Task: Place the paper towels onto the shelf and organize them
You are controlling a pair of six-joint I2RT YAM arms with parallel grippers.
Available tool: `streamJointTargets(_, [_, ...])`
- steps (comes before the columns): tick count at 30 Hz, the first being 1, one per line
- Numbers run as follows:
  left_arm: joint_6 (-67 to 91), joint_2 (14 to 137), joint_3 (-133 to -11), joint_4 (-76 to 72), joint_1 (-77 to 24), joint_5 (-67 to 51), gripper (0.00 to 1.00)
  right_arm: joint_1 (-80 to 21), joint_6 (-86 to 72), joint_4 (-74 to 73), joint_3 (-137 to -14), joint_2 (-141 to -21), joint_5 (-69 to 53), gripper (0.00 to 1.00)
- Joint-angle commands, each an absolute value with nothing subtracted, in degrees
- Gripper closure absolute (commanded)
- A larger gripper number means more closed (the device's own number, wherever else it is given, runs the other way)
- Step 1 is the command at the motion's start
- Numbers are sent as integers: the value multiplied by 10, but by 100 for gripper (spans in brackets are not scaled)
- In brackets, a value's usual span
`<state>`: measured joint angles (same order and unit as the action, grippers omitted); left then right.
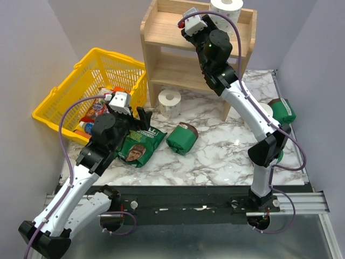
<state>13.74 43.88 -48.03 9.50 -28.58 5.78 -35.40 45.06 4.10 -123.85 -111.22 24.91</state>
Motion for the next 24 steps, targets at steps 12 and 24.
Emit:
streamJointTargets(12, [142, 421, -476, 85, -284, 48, 1, -360, 328, -96, -1211, -999, 169, 37])
streamJointTargets(24, [140, 425, -477, 91, -284, 63, 1, -360, 256, -178, -1180, -906, 61, 36])
